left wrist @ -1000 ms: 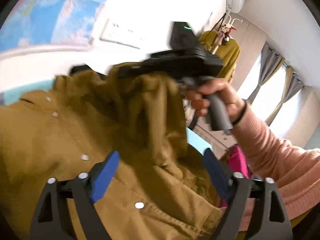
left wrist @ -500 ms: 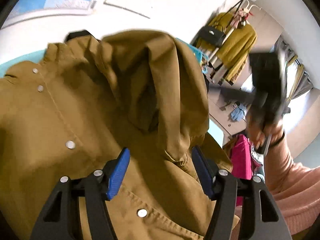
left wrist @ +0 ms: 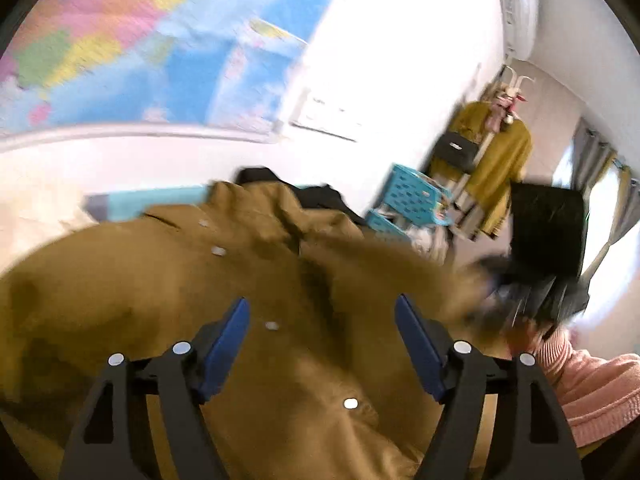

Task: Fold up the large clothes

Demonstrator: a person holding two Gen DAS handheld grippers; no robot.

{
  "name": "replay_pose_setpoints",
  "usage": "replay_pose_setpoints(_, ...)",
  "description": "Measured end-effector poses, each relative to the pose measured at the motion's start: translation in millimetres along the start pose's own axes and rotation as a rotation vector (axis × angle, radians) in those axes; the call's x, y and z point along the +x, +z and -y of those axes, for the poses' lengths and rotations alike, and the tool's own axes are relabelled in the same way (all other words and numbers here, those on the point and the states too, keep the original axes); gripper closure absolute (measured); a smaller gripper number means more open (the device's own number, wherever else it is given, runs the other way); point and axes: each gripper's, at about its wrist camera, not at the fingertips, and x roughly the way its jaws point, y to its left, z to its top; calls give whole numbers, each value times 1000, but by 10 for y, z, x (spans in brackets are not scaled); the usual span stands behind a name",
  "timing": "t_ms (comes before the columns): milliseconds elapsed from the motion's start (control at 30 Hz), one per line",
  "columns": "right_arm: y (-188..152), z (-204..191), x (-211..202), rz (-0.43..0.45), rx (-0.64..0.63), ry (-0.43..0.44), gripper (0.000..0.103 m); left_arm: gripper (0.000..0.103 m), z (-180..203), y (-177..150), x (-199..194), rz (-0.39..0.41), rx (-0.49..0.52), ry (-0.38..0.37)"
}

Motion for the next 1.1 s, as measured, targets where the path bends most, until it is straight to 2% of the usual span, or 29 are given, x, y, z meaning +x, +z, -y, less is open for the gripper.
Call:
replay_pose_setpoints(33, -41, 66, 187, -43, 18, -11, 54, 30, -35, -8, -52, 0, -4, 31)
replay_pose_setpoints(100, -85, 186, 248, -64, 25, -21, 54, 30, -113, -60, -76, -19, -24, 63)
replay_pose_setpoints(167, -100, 331, 60, -23, 34, -37, 54, 30, -145, -173, -38, -64, -39, 85)
replay_pose_setpoints(200, -98, 407, -60, 9, 30, -57, 50, 29, -149, -229, 1, -88, -39, 96)
replay_pose_setpoints(267, -60, 716, -410, 109, 69, -178, 43, 21, -123, -368, 118, -141, -49, 81)
replay_pose_setpoints(300, -53, 892, -544, 139, 112, -235, 41, 21, -110, -425, 196, -174, -54, 73)
replay_pose_setpoints(333, -53, 1130, -672, 170, 162, -331, 40, 21, -73, -491, 305, -218, -47, 65)
replay_pose_setpoints(367, -66, 1389, -755, 191, 212, -419, 36, 20, -42, -546, 395, -247, -34, 55)
replay_pose_setpoints(433, -113, 1762, -769, 190, 283, -497, 30, 16, 44, -640, 568, -301, -3, 27)
replay_pose_setpoints(500, -195, 2184, -687, 171, 392, -481, 29, 17, 102, -707, 716, -349, 18, 5)
replay_pose_setpoints(533, -221, 2335, -606, 153, 432, -446, 29, 21, 123, -738, 818, -384, 29, 0)
replay_pose_setpoints(567, -265, 2500, -513, 127, 468, -414, 29, 51, 107, -761, 903, -414, 37, 17)
replay_pose_setpoints(600, -277, 2606, -430, 101, 479, -387, 29, 88, 62, -757, 978, -446, 32, 42)
replay_pose_setpoints(633, -303, 2648, -364, 83, 483, -367, 29, 98, -56, -749, 1034, -476, -5, 59)
replay_pose_setpoints(667, -315, 2692, -316, 88, 491, -332, 31, 98, -148, -691, 1031, -470, -39, 68)
replay_pose_setpoints(700, -315, 2714, -303, 98, 507, -269, 37, 99, -227, -613, 994, -440, -55, 87)
replay_pose_setpoints(767, -301, 2684, -415, 123, 496, -245, 50, 99, -445, -361, 799, -349, -100, 160)
replay_pose_setpoints(833, -249, 2609, -569, 180, 466, -213, 51, 99, -616, -155, 620, -280, -151, 199)
replay_pose_setpoints(867, -222, 2572, -678, 216, 454, -217, 48, 99, -717, -53, 550, -249, -164, 262)
replay_pose_setpoints(900, -213, 2546, -740, 233, 441, -234, 38, 97, -768, -6, 520, -235, -162, 306)
replay_pose_setpoints(933, -215, 2521, -765, 239, 422, -250, 34, 96, -861, 56, 524, -231, -161, 377)
replay_pose_setpoints(1000, -247, 2473, -652, 182, 379, -286, 20, 92, -1057, 62, 623, -278, -193, 436)
replay_pose_setpoints(1067, -312, 2471, -454, 106, 333, -338, 19, 82, -1179, -6, 771, -346, -227, 498)
replay_pose_setpoints(1100, -356, 2480, -379, 75, 312, -357, 19, 80, -1204, -30, 812, -352, -235, 508)
